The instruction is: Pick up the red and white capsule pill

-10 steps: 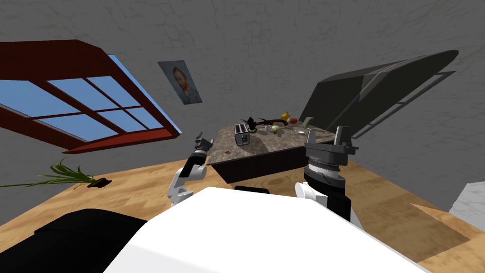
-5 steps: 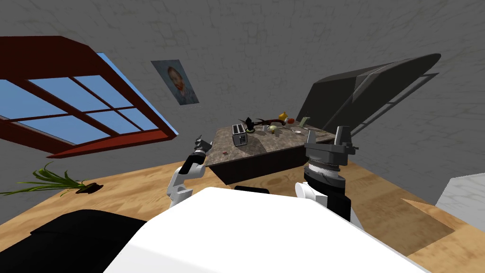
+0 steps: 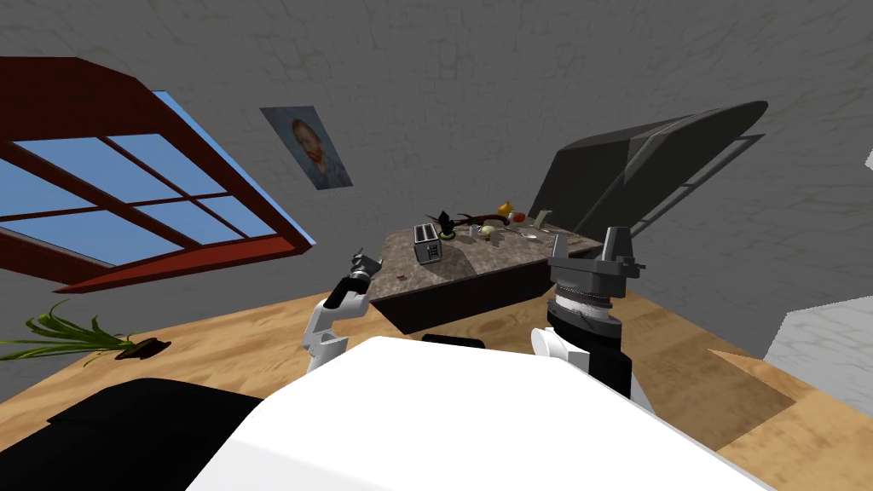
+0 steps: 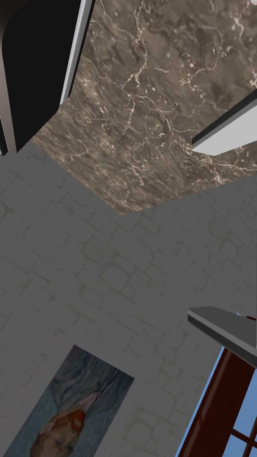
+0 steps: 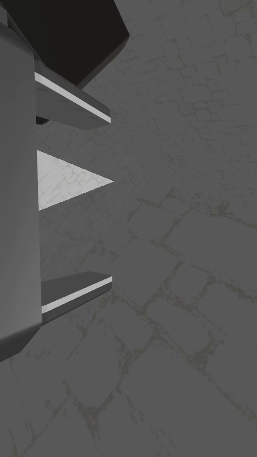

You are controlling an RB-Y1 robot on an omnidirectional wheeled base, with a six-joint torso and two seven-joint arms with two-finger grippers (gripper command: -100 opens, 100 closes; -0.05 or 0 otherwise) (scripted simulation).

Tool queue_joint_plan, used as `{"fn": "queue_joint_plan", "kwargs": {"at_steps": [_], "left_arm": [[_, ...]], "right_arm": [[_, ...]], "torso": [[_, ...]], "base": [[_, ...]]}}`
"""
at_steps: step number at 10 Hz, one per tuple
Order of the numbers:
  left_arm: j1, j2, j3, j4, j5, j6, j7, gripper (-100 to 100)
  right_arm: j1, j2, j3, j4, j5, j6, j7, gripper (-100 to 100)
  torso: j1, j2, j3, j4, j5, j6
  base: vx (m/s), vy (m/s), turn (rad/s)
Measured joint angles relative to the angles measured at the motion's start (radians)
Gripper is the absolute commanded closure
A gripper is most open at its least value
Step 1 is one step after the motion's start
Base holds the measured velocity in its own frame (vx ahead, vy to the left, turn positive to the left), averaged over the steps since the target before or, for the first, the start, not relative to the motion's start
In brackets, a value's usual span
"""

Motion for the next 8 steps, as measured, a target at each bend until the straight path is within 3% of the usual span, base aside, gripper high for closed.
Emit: {"fn": "queue_joint_plan", "kwargs": {"at_steps": [8], "left_arm": [[-0.041,-0.025,0.051,0.046,0.021,0.215,0.133,-100]], "right_arm": [[0.000,0.000,0.000,0.000,0.000,0.000,0.000,0]], "torso": [[0.000,0.000,0.000,0.000,0.000,0.000]], "base": [[0.017,-0.022,-0.042]]}}
